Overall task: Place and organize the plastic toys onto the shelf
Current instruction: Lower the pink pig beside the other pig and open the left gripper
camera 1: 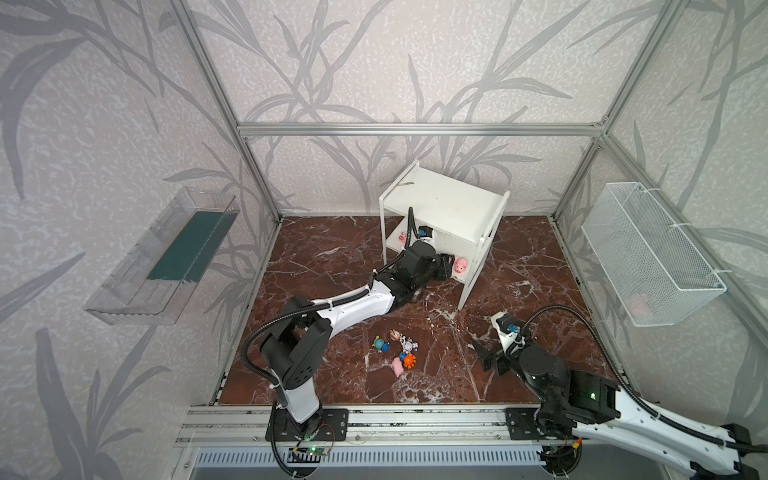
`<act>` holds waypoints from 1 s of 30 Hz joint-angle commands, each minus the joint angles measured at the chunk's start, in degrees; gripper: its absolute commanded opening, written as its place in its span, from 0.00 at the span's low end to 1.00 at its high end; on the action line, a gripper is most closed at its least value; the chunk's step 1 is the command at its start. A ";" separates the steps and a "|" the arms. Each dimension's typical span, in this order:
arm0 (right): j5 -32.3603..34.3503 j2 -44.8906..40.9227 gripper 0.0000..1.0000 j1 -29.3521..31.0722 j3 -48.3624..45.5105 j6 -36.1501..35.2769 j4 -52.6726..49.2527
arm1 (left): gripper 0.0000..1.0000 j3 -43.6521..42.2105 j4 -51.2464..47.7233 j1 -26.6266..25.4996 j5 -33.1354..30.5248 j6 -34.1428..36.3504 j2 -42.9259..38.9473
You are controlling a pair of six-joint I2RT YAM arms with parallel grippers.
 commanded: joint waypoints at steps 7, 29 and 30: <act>-0.14 -0.33 1.00 -0.13 -0.73 0.08 1.06 | 0.50 -1.33 -1.54 -0.68 -0.27 -0.85 -3.33; -0.14 -2.90 1.00 -0.13 -1.24 0.65 -0.41 | 0.51 -1.86 -2.09 -2.08 0.31 -0.63 -4.20; -0.14 -2.95 1.00 -0.19 -1.32 0.65 -0.43 | 0.51 -1.96 -2.20 -2.06 0.09 -0.45 -4.57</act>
